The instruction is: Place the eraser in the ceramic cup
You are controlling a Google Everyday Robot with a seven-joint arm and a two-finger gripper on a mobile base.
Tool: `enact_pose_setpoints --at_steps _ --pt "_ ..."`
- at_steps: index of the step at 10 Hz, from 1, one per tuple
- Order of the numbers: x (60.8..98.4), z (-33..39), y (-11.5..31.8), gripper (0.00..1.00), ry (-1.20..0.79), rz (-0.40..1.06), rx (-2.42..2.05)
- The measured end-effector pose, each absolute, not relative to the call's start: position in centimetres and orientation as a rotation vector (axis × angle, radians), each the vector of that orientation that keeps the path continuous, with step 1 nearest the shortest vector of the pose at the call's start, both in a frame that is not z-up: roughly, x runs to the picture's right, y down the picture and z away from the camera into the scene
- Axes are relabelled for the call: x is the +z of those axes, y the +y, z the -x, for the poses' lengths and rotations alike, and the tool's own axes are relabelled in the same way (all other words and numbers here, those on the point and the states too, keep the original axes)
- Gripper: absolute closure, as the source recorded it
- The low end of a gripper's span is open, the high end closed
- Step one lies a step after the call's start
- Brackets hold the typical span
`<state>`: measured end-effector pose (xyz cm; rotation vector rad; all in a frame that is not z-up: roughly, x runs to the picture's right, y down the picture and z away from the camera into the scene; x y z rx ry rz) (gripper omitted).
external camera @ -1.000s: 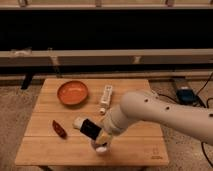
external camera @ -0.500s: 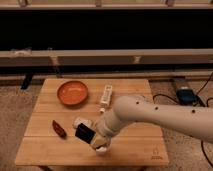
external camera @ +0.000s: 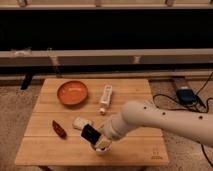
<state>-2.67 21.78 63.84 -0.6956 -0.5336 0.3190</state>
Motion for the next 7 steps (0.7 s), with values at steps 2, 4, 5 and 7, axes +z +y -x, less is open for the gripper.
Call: enact_pose_setpoints --at_steps 2,4,5,7 --pt "64.01 2.36 21.70 0.62 -0.522 0.642 0.341" --pt "64.05 2.28 21.69 0.40 -0.518 0.605 0.348" --pt "64.07 2.27 21.72 0.32 -0.516 0.597 0.348" --pt "64.12 2.28 21.72 0.20 -0.514 0.581 0.349"
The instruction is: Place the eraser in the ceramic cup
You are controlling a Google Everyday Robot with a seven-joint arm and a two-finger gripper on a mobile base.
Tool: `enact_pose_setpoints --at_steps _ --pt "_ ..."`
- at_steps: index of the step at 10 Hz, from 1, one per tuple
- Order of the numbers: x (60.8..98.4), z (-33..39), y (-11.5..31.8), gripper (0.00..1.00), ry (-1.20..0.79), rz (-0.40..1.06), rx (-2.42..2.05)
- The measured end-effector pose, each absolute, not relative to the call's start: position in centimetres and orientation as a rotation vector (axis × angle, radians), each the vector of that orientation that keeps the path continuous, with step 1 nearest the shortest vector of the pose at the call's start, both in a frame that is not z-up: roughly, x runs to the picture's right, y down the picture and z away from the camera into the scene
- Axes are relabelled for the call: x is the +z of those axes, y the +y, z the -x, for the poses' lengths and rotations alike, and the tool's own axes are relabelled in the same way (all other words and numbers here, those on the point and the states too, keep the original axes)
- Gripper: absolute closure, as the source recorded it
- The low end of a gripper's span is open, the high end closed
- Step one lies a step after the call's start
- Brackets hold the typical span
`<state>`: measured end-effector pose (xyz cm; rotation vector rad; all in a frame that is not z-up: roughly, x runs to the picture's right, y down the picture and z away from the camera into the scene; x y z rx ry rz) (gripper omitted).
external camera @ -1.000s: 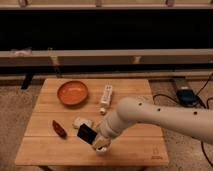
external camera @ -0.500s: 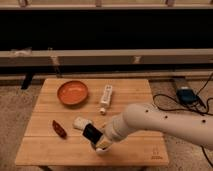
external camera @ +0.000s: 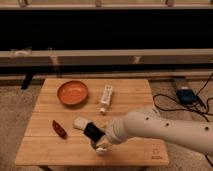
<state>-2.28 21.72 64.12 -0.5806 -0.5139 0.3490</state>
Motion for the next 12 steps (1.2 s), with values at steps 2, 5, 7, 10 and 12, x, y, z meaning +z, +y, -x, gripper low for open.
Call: enact_pose_setpoints --at_steps 2,5,7,10,12 --pt "64.14 2.30 21.75 0.20 -0.515 0.575 0.349" --pt "64.13 2.24 21.83 0.20 -0.518 0.574 0.353" --pt "64.05 2.19 21.84 0.20 -0.521 0.574 0.355" --pt "63.85 2.07 21.69 0.20 -0.514 0.577 0.359" --pt "63.86 2.10 21.62 0.20 -0.514 0.576 0.361"
